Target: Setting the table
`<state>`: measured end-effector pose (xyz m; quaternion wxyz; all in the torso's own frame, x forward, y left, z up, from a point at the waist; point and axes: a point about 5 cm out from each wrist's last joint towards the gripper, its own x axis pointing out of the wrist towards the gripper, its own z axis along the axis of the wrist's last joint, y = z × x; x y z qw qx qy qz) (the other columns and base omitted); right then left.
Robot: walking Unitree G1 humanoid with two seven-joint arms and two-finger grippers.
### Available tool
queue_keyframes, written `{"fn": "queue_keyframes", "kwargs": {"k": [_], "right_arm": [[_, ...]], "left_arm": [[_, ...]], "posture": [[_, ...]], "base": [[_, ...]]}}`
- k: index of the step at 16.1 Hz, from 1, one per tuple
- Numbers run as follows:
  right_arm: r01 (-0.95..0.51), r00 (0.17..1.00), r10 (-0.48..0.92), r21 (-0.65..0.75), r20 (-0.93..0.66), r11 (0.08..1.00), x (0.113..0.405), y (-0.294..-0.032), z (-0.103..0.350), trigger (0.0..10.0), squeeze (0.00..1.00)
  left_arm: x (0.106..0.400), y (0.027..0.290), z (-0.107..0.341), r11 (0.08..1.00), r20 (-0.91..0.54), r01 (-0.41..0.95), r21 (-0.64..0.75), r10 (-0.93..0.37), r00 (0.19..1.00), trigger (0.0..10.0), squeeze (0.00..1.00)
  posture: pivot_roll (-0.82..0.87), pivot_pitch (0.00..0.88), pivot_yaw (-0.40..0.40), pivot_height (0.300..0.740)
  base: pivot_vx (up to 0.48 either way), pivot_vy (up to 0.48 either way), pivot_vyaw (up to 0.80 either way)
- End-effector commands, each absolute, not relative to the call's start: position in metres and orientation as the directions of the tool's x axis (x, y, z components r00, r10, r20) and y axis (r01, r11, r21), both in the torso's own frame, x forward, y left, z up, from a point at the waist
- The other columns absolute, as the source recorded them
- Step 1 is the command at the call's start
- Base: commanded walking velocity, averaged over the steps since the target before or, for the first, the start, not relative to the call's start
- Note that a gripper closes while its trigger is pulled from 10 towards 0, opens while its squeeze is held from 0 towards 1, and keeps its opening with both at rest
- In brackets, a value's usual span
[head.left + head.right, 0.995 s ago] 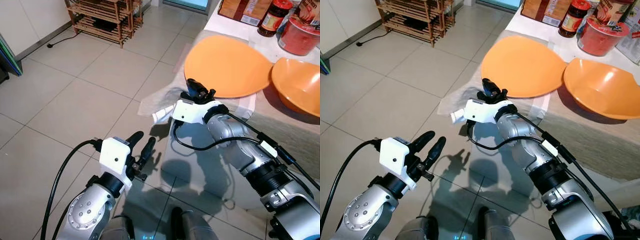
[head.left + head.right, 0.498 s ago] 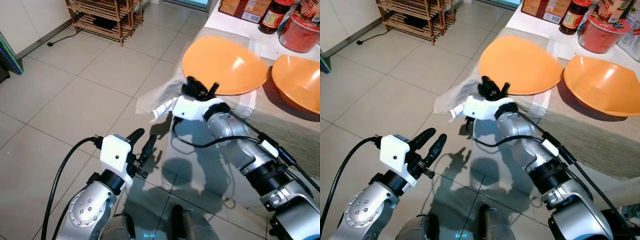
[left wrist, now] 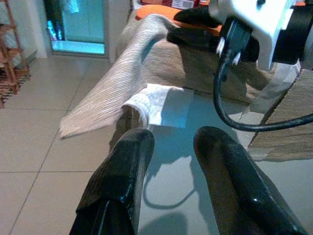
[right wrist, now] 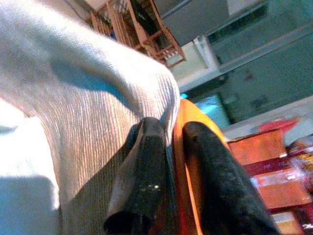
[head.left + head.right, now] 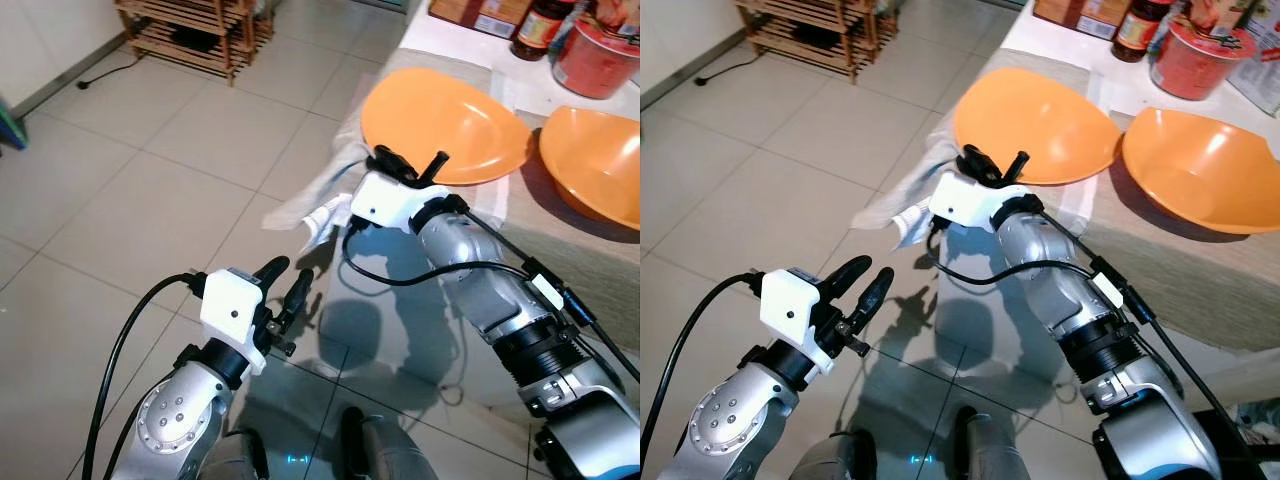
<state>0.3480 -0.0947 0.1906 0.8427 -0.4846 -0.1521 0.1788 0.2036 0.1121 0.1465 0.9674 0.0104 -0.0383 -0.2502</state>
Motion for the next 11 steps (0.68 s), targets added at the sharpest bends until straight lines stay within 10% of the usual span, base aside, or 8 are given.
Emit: {"fn": "queue_keyframes", "kwargs": {"k": [1, 9, 10, 11], "right_arm": [[-0.2, 0.868, 0.491, -0.854, 0.072, 0.48, 0.343, -0.091, 0.187, 10.0, 1.0], [-0.369, 0.752, 0.62, -0.636, 0.224, 0.677, 0.318, -0.087, 0.207, 10.0, 1.0], [-0.51, 0.735, 0.628, -0.403, 0.255, 0.76, 0.311, -0.087, 0.212, 10.0, 0.96], [-0.682, 0.677, 0.66, -0.06, 0.326, 0.729, 0.299, -0.084, 0.22, 10.0, 0.6]], "left_arm": [[0.201, 0.11, 0.146, 0.87, 0.063, 0.492, 0.044, -0.494, 0.867, 10.0, 0.0], [0.201, 0.118, 0.151, 0.872, 0.071, 0.487, 0.042, -0.489, 0.869, 10.0, 0.0], [0.202, 0.12, 0.153, 0.877, 0.079, 0.48, 0.031, -0.48, 0.873, 10.0, 0.0], [0.203, 0.126, 0.155, 0.889, 0.096, 0.458, 0.01, -0.457, 0.884, 10.0, 0.0]], "posture": [[-0.02, 0.2, -0.038, 0.74], [-0.02, 0.207, -0.025, 0.74], [-0.02, 0.207, -0.021, 0.74], [-0.02, 0.207, -0.018, 0.74]], "base": [[0.0, 0.0, 0.0], [0.0, 0.0, 0.0], [0.0, 0.0, 0.0], [0.0, 0.0, 0.0]]}}
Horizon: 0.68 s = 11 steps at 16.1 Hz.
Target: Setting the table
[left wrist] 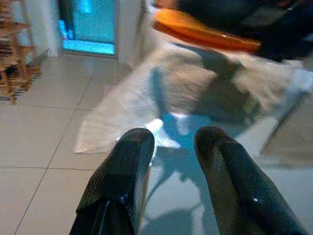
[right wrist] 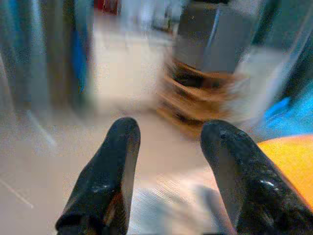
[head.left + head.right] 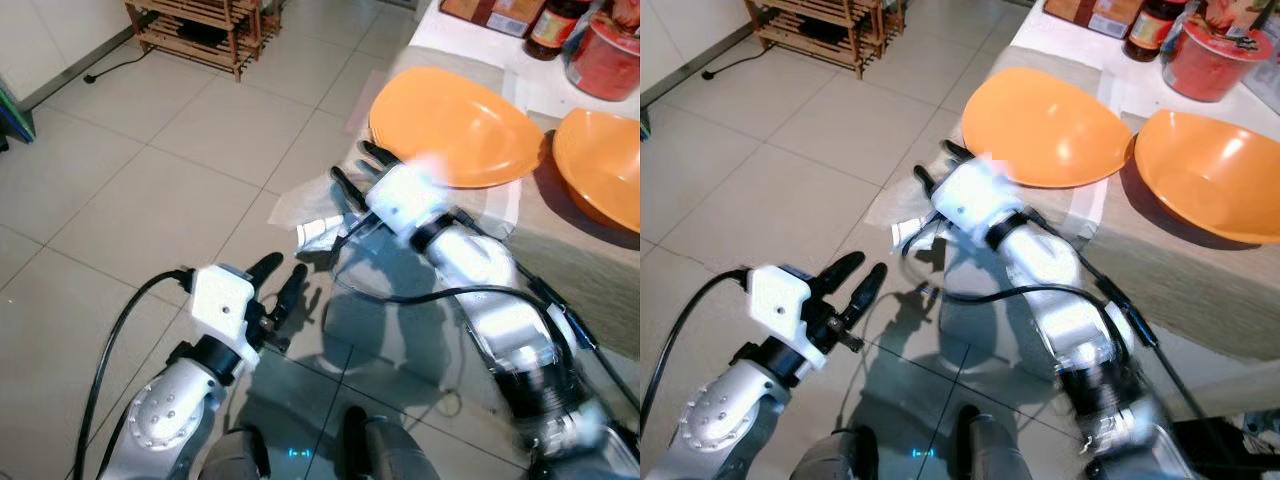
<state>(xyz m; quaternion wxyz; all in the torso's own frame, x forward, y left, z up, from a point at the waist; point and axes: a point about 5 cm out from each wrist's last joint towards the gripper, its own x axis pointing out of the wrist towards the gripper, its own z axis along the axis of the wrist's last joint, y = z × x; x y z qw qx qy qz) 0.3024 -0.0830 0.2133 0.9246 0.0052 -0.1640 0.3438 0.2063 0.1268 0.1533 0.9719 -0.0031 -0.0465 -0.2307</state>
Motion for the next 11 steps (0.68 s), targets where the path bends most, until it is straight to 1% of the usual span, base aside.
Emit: {"fn": "queue_keyframes", "kwargs": {"k": [1, 2, 3, 4, 6, 7, 8, 9, 11], "right_arm": [[-0.798, 0.578, 0.701, 0.111, 0.418, 0.592, 0.283, -0.086, 0.23, 10.0, 0.0], [-0.821, 0.553, 0.702, 0.151, 0.449, 0.55, 0.278, -0.087, 0.233, 10.0, 0.0], [-0.822, 0.557, 0.687, 0.193, 0.467, 0.535, 0.277, -0.09, 0.234, 10.0, 0.0], [-0.837, 0.541, 0.7, 0.219, 0.465, 0.501, 0.275, -0.09, 0.233, 10.0, 0.0], [-0.91, 0.406, 0.773, 0.298, 0.489, 0.289, 0.256, -0.089, 0.232, 10.0, 0.0], [-0.908, 0.401, 0.828, 0.289, 0.392, 0.303, 0.252, -0.087, 0.215, 10.0, 0.0], [-0.904, 0.412, 0.855, 0.257, 0.315, 0.341, 0.252, -0.085, 0.202, 10.0, 0.0], [-0.902, 0.414, 0.867, 0.25, 0.276, 0.351, 0.251, -0.084, 0.193, 10.0, 0.0], [-0.914, 0.367, 0.895, 0.279, 0.254, 0.295, 0.241, -0.086, 0.186, 10.0, 0.0]], "left_arm": [[0.208, 0.138, 0.161, 0.911, 0.125, 0.412, -0.02, -0.407, 0.905, 10.0, 0.0], [0.211, 0.146, 0.164, 0.922, 0.136, 0.385, -0.026, -0.378, 0.916, 10.0, 0.0], [0.216, 0.159, 0.169, 0.94, 0.157, 0.338, -0.043, -0.328, 0.932, 10.0, 0.0], [0.219, 0.166, 0.172, 0.95, 0.167, 0.306, -0.052, -0.294, 0.941, 10.0, 0.0], [0.233, 0.187, 0.187, 0.975, 0.216, 0.205, -0.089, -0.182, 0.959, 10.0, 0.0], [0.24, 0.191, 0.195, 0.978, 0.236, 0.189, -0.088, -0.164, 0.958, 10.0, 0.0], [0.243, 0.192, 0.2, 0.978, 0.254, 0.189, -0.091, -0.161, 0.954, 10.0, 0.0], [0.246, 0.194, 0.206, 0.978, 0.27, 0.186, -0.099, -0.154, 0.951, 10.0, 0.0], [0.25, 0.203, 0.217, 0.973, 0.306, 0.184, -0.136, -0.135, 0.942, 10.0, 0.0]], "posture": [[-0.02, 0.209, -0.012, 0.74], [-0.03, 0.208, -0.011, 0.74], [-0.03, 0.205, -0.007, 0.74], [-0.03, 0.205, -0.007, 0.74], [-0.03, 0.195, 0.002, 0.74], [-0.03, 0.187, 0.005, 0.74], [-0.03, 0.186, 0.007, 0.74], [-0.03, 0.183, 0.007, 0.74], [-0.03, 0.189, 0.013, 0.74]], "base": [[0.0, 0.0, 0.0], [0.0, 0.0, 0.0], [0.0, 0.0, 0.0], [0.0, 0.0, 0.0], [0.0, 0.0, -0.8], [0.0, 0.0, -0.8], [0.0, 0.0, -0.8], [0.0, 0.0, -0.8], [0.0, 0.0, -0.8]]}}
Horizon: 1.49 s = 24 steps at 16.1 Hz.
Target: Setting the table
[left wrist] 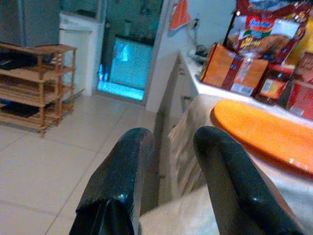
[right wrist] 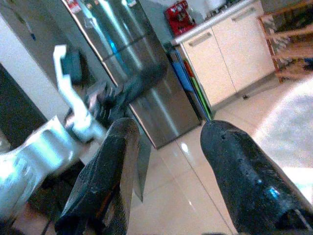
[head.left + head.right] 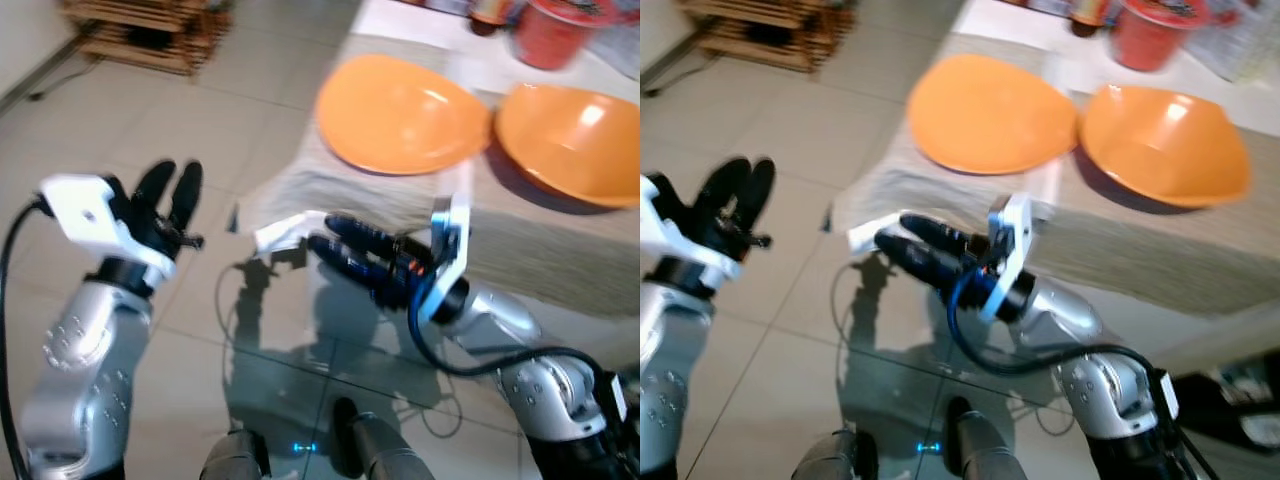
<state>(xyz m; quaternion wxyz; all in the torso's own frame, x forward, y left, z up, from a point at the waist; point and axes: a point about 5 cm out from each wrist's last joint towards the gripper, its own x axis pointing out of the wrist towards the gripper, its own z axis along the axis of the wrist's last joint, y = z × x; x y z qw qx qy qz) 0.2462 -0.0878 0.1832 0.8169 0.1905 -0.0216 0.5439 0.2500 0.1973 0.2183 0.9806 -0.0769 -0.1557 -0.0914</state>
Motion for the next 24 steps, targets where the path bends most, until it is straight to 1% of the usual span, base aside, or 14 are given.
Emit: {"fn": "queue_keyframes", "kwargs": {"k": [1, 3, 4, 7, 8, 10, 13, 14, 15, 16, 19, 22, 23, 24], "right_arm": [[-0.921, 0.341, 0.906, 0.28, 0.25, 0.27, 0.236, -0.087, 0.185, 10.0, 0.0], [-0.933, 0.289, 0.932, 0.283, 0.217, 0.224, 0.227, -0.092, 0.181, 10.0, 0.0], [-0.934, 0.287, 0.935, 0.278, 0.207, 0.225, 0.226, -0.093, 0.179, 10.0, 0.0], [-0.909, 0.366, 0.911, 0.28, 0.188, 0.308, 0.237, -0.101, 0.173, 10.0, 0.0], [-0.891, 0.414, 0.893, 0.28, 0.178, 0.357, 0.244, -0.104, 0.171, 10.0, 0.0], [-0.866, 0.469, 0.863, 0.287, 0.186, 0.409, 0.253, -0.107, 0.171, 10.0, 0.0], [-0.867, 0.469, 0.861, 0.287, 0.197, 0.407, 0.255, -0.106, 0.171, 10.0, 0.0], [-0.871, 0.464, 0.863, 0.283, 0.202, 0.402, 0.257, -0.104, 0.172, 10.0, 0.0], [-0.874, 0.459, 0.864, 0.28, 0.207, 0.397, 0.259, -0.102, 0.172, 10.0, 0.0], [-0.875, 0.457, 0.864, 0.28, 0.21, 0.395, 0.26, -0.101, 0.172, 10.0, 0.0], [-0.882, 0.446, 0.868, 0.272, 0.218, 0.385, 0.263, -0.095, 0.173, 10.0, 0.0], [-0.883, 0.446, 0.868, 0.266, 0.217, 0.387, 0.263, -0.093, 0.172, 10.0, 0.0], [-0.882, 0.449, 0.867, 0.262, 0.216, 0.392, 0.263, -0.093, 0.171, 10.0, 0.0], [-0.863, 0.49, 0.849, 0.247, 0.196, 0.441, 0.267, -0.093, 0.168, 10.0, 0.0]], "left_arm": [[0.25, 0.205, 0.22, 0.973, 0.313, 0.186, -0.137, -0.135, 0.94, 10.0, 0.0], [0.251, 0.205, 0.231, 0.968, 0.338, 0.224, -0.114, -0.175, 0.925, 10.0, 0.0], [0.251, 0.204, 0.234, 0.966, 0.343, 0.235, -0.105, -0.187, 0.921, 10.0, 0.0], [0.251, 0.194, 0.241, 0.948, 0.352, 0.31, -0.067, -0.268, 0.897, 10.0, 0.0], [0.251, 0.192, 0.241, 0.948, 0.346, 0.311, -0.065, -0.271, 0.898, 10.0, 0.0], [0.247, 0.185, 0.238, 0.939, 0.328, 0.326, -0.107, -0.276, 0.904, 10.0, 0.0], [0.246, 0.182, 0.236, 0.938, 0.315, 0.318, -0.14, -0.262, 0.912, 10.0, 0.0], [0.249, 0.18, 0.233, 0.935, 0.271, 0.302, -0.185, -0.247, 0.93, 10.0, 0.0], [0.251, 0.18, 0.234, 0.937, 0.263, 0.292, -0.191, -0.237, 0.935, 10.0, 0.0], [0.251, 0.18, 0.235, 0.941, 0.272, 0.286, -0.181, -0.232, 0.934, 10.0, 0.0], [0.254, 0.185, 0.243, 0.956, 0.334, 0.267, -0.12, -0.214, 0.918, 10.0, 0.0], [0.258, 0.189, 0.245, 0.967, 0.322, 0.238, -0.09, -0.198, 0.926, 10.0, 0.0], [0.259, 0.189, 0.246, 0.972, 0.317, 0.226, -0.07, -0.193, 0.929, 10.0, 0.0], [0.263, 0.19, 0.247, 0.981, 0.316, 0.193, -0.018, -0.177, 0.932, 10.0, 0.0]], "posture": [[-0.03, 0.191, 0.015, 0.74], [-0.03, 0.195, 0.021, 0.74], [-0.03, 0.194, 0.022, 0.74], [-0.03, 0.187, 0.023, 0.74], [-0.03, 0.184, 0.024, 0.74], [-0.02, 0.178, 0.021, 0.74], [-0.02, 0.17, 0.018, 0.74], [-0.02, 0.158, 0.012, 0.74], [-0.01, 0.15, 0.01, 0.74], [-0.01, 0.148, 0.01, 0.74], [-0.01, 0.133, 0.011, 0.74], [-0.02, 0.129, 0.014, 0.74], [-0.02, 0.128, 0.015, 0.74], [-0.02, 0.127, 0.017, 0.74]], "base": [[0.0, 0.0, -0.8], [0.0, 0.0, -0.8], [0.0, 0.0, -0.8], [0.0, 0.0, -0.8], [0.0, 0.0, -0.8], [0.0, 0.0, -0.8], [0.0, 0.0, -0.8], [-0.48, 0.0, -0.8], [-0.48, 0.0, -0.8], [-0.48, 0.0, -0.8], [0.0, 0.0, -0.8], [0.0, 0.0, -0.8], [0.0, 0.0, -0.8], [0.0, 0.0, 0.0]]}}
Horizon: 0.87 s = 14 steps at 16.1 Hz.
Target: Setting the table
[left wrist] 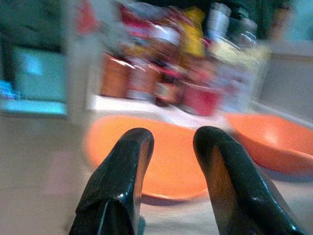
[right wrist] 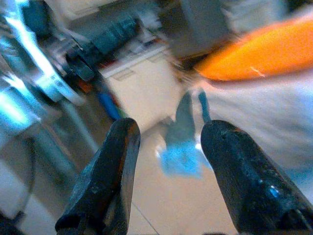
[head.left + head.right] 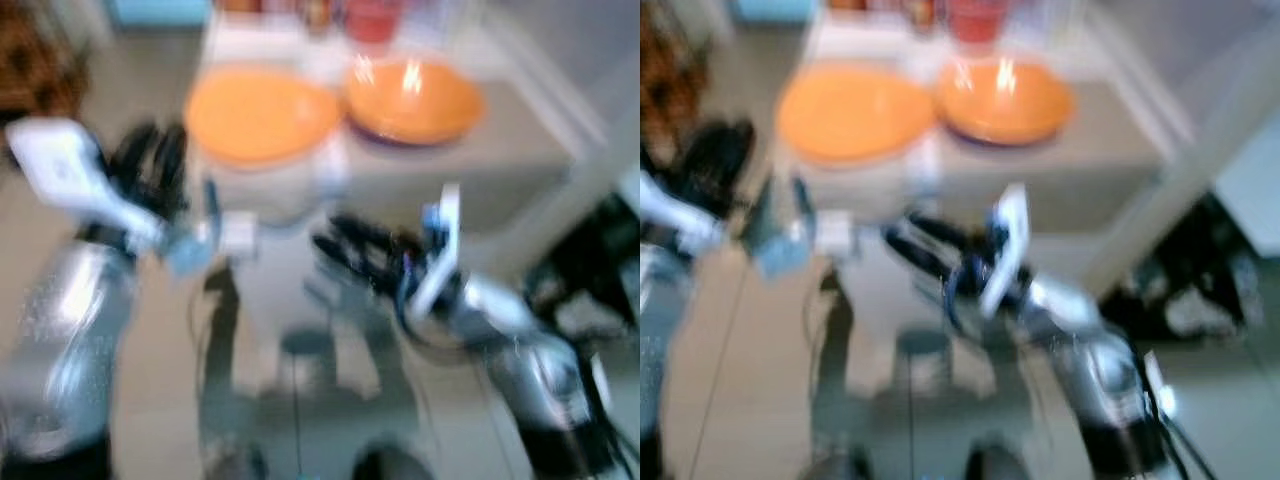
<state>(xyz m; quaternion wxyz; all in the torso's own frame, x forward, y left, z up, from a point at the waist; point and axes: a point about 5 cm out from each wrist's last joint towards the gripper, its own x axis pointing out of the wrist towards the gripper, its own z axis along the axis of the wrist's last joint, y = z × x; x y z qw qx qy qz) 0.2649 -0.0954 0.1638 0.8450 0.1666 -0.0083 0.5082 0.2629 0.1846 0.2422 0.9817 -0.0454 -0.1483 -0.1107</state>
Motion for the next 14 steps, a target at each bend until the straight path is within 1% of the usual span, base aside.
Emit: {"fn": "queue_keyframes", "kwargs": {"k": [1, 2, 3, 5, 7, 8, 9, 11, 14], "right_arm": [[-0.863, 0.49, 0.849, 0.247, 0.196, 0.441, 0.267, -0.093, 0.168, 10.0, 0.0], [-0.835, 0.54, 0.826, 0.229, 0.163, 0.5, 0.271, -0.089, 0.163, 10.0, 0.0], [-0.832, 0.545, 0.824, 0.228, 0.157, 0.507, 0.272, -0.088, 0.163, 10.0, 0.0], [-0.837, 0.536, 0.83, 0.229, 0.154, 0.498, 0.27, -0.085, 0.161, 10.0, 0.0], [-0.826, 0.559, 0.806, 0.219, 0.197, 0.519, 0.271, -0.084, 0.166, 10.0, 0.0], [-0.833, 0.549, 0.81, 0.214, 0.205, 0.51, 0.272, -0.083, 0.169, 10.0, 0.0], [-0.825, 0.562, 0.803, 0.213, 0.2, 0.524, 0.273, -0.083, 0.17, 10.0, 0.0], [-0.809, 0.586, 0.797, 0.162, 0.147, 0.565, 0.279, -0.083, 0.167, 10.0, 0.0], [-0.846, 0.532, 0.832, 0.122, 0.158, 0.518, 0.274, -0.082, 0.168, 10.0, 0.0]], "left_arm": [[0.263, 0.19, 0.247, 0.981, 0.316, 0.193, -0.018, -0.177, 0.932, 10.0, 0.0], [0.266, 0.189, 0.242, 0.986, 0.294, 0.167, 0.015, -0.164, 0.942, 10.0, 0.0], [0.267, 0.189, 0.241, 0.986, 0.293, 0.169, 0.014, -0.166, 0.942, 10.0, 0.0], [0.265, 0.182, 0.237, 0.981, 0.291, 0.196, 0.002, -0.188, 0.938, 10.0, 0.0], [0.263, 0.178, 0.237, 0.977, 0.304, 0.21, -0.03, -0.191, 0.933, 10.0, 0.0], [0.262, 0.177, 0.239, 0.977, 0.31, 0.209, -0.026, -0.191, 0.931, 10.0, 0.0], [0.262, 0.177, 0.239, 0.978, 0.312, 0.209, -0.023, -0.191, 0.931, 10.0, 0.0], [0.262, 0.177, 0.241, 0.978, 0.325, 0.206, -0.026, -0.187, 0.927, 10.0, 0.0], [0.261, 0.178, 0.243, 0.981, 0.34, 0.192, -0.034, -0.169, 0.925, 10.0, 0.0]], "posture": [[-0.02, 0.127, 0.017, 0.74], [-0.02, 0.128, 0.019, 0.74], [-0.02, 0.128, 0.019, 0.74], [-0.02, 0.132, 0.021, 0.74], [-0.02, 0.135, 0.021, 0.74], [-0.02, 0.136, 0.018, 0.74], [-0.02, 0.137, 0.017, 0.74], [-0.02, 0.137, 0.016, 0.74], [-0.02, 0.137, 0.015, 0.74]], "base": [[0.0, 0.0, 0.0], [0.0, 0.0, 0.0], [0.0, 0.0, 0.0], [0.48, 0.0, -0.8], [0.48, 0.0, -0.8], [0.416, 0.0, -0.8], [0.416, 0.0, -0.8], [0.313, 0.0, 0.0], [0.0, 0.0, 0.79]]}}
